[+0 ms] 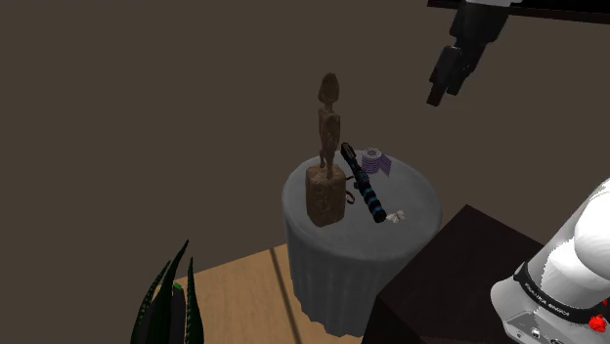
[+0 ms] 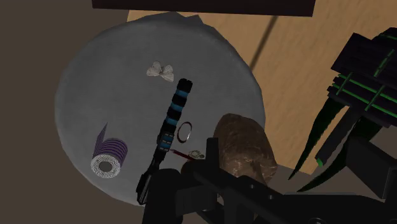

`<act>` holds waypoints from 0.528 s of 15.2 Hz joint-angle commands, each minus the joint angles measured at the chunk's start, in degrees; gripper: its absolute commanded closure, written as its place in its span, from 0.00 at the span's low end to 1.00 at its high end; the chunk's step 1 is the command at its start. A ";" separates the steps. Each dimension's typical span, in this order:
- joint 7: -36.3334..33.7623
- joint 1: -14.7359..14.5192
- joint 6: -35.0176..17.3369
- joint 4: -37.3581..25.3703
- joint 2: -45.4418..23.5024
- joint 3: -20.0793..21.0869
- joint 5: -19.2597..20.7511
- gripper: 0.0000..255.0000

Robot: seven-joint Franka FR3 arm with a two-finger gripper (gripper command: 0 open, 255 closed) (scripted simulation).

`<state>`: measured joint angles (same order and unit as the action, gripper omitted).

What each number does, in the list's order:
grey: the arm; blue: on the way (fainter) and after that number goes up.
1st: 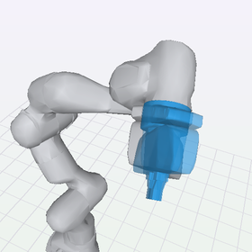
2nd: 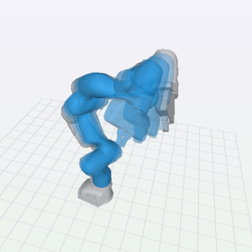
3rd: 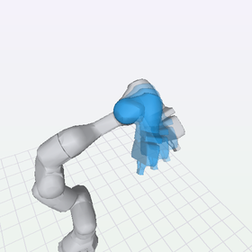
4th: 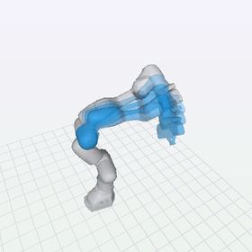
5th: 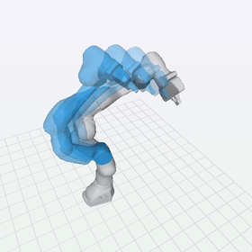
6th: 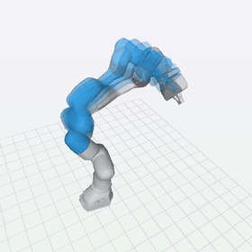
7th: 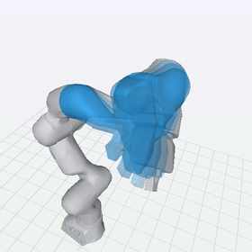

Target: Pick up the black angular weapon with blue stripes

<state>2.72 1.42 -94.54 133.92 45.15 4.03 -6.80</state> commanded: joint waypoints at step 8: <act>-2.38 2.12 -12.67 4.20 -9.55 1.43 0.90 0.00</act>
<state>0.99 3.34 -104.88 137.09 36.94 4.99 -5.90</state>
